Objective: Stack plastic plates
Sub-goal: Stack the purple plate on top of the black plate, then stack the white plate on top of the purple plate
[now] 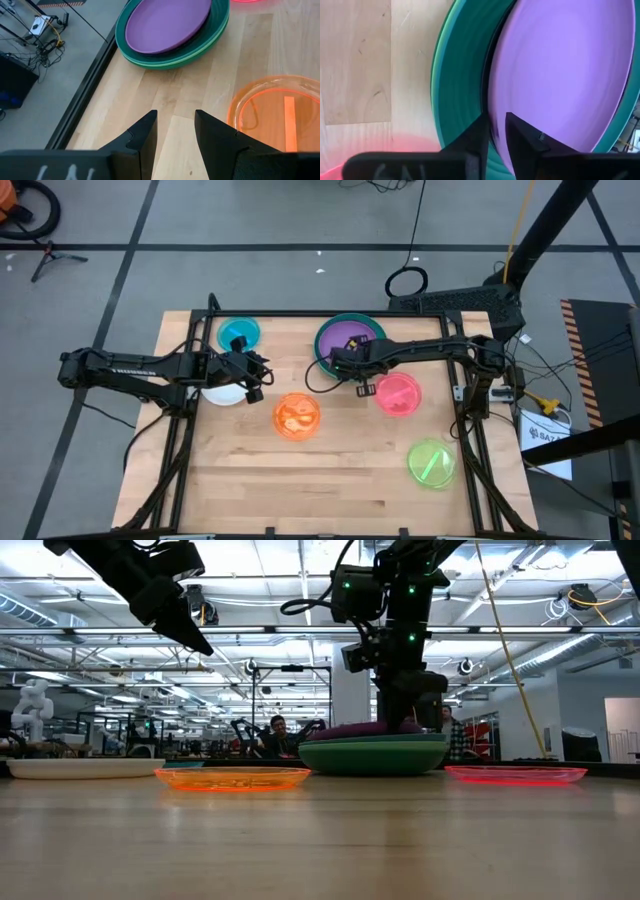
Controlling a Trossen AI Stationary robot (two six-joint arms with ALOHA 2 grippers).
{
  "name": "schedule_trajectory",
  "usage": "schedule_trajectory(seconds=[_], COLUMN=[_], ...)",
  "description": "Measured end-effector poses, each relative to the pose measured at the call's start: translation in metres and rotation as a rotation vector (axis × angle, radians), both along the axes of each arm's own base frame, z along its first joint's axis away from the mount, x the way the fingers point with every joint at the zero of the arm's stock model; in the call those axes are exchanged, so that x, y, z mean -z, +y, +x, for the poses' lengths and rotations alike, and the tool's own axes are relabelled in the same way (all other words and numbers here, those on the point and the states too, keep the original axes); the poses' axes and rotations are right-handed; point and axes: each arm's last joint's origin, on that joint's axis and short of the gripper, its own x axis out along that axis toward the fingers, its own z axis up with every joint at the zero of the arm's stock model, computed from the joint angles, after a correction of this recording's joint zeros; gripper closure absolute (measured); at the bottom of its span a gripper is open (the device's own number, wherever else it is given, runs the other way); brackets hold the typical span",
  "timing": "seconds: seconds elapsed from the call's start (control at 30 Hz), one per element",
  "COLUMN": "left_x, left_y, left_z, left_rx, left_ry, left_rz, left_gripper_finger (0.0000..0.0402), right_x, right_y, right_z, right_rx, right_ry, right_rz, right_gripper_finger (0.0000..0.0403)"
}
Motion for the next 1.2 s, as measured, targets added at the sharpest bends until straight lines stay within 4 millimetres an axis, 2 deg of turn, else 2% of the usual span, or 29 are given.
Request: schedule_trajectory(seconds=[0.57,0.77,0.93,1.2], left_x=[0.002,0.009,0.015,0.021], left_y=[0.000,-0.001,-0.001,-0.002], left_z=[-0.001,-0.009,-0.016,-0.025], left_rx=[-0.027,-0.119,-0.191,-0.363], left_ry=[0.005,0.062,0.115,0.134], left_rz=[-0.032,-0.126,-0.188,-0.312], left_gripper_finger=[0.0263,0.0263,0.0263,0.0263], right_x=[-0.005,-0.023,-0.044,-0.080], right_y=[0.003,0.008,0.017,0.043], right_z=[-0.014,-0.029,-0.041,-0.054], right_rx=[0.247,0.393,0.455,0.337], right_ry=[0.007,-0.023,-0.084,-0.291], right_rz=[0.033,0.059,0.180,0.203], right_gripper_finger=[0.0278,0.0283,0.0290,0.0294])
